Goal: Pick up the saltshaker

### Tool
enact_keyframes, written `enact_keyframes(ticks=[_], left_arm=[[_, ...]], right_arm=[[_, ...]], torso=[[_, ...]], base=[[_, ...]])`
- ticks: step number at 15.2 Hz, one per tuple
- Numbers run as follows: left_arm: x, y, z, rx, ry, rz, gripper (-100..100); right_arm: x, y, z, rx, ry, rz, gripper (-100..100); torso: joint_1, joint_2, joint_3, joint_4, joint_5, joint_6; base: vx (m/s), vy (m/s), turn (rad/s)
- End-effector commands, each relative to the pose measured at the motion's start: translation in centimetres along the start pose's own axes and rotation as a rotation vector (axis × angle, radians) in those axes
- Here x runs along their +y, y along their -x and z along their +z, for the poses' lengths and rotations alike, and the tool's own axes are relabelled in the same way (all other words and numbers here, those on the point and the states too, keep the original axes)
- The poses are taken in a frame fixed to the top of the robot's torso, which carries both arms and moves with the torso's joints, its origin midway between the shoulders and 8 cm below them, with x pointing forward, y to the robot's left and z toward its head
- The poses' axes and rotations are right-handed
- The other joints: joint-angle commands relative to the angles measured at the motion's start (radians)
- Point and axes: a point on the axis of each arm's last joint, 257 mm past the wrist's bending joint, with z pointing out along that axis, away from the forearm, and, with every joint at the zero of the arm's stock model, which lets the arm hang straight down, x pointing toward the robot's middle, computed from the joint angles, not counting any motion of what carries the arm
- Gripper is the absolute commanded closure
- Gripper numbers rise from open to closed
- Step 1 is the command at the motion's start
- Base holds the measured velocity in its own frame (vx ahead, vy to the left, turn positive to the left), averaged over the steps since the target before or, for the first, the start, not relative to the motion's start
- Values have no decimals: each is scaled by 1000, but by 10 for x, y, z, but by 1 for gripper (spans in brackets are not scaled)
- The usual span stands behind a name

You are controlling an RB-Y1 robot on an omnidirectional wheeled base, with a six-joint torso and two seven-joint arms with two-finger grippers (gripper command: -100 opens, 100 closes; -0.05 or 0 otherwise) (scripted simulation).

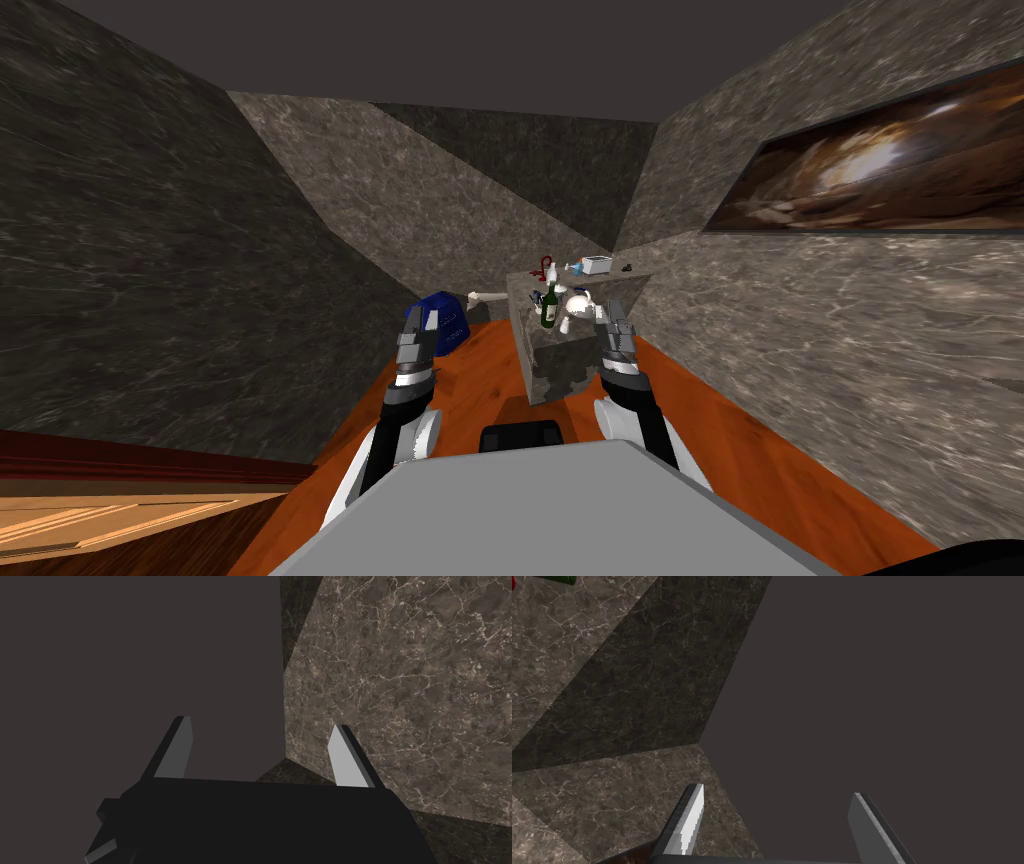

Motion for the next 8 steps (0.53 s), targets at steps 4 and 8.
enact_keyframes(ticks=[4, 8], left_arm=[[0, 0, 0, 0, 0, 0, 0], [0, 0, 0, 0, 0, 0, 0]], right_arm=[[-16, -10, -4, 101, -12, -66, -100], [-33, -15, -7, 175, -28, -130, -100]], torso=[[1, 0, 0, 0, 0, 0], [3, -1, -1, 0, 1, 0]], base=[[7, 20, -9], [12, 44, -13]])
